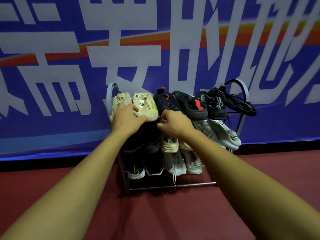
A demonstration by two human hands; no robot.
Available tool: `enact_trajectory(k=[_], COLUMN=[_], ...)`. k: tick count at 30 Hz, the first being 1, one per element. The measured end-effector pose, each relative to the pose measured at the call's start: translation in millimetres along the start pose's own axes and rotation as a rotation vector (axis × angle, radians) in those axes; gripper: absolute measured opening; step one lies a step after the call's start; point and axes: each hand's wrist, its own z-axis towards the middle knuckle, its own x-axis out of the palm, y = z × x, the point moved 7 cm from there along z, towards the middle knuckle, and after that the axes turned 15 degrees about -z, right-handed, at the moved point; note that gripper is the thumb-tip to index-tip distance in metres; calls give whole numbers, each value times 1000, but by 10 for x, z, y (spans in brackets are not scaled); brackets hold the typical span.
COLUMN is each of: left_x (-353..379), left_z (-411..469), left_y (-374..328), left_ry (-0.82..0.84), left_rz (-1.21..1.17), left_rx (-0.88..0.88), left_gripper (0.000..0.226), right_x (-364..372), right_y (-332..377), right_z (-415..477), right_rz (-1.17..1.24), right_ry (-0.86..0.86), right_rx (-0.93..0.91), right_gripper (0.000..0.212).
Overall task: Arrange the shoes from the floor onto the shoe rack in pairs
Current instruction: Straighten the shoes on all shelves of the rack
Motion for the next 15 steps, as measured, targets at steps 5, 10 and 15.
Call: enact_trajectory(k=[5,10,15], left_x=[409,927,1293], left_z=[-108,-195,-134], left_y=[-389,-680,-895], left_ry=[127,359,326], left_rz=[167,62,100], left_rx=[174,281,369], left_gripper=[51,59,59], right_x=[-192,-202,-259], right_y=[-388,-753,-1142], right_z=[-164,-242,-214], right_rz=[17,-16,66], right_ry=[-46,-46,-89], right_rx=[43,117,232], right_gripper=[38,43,48])
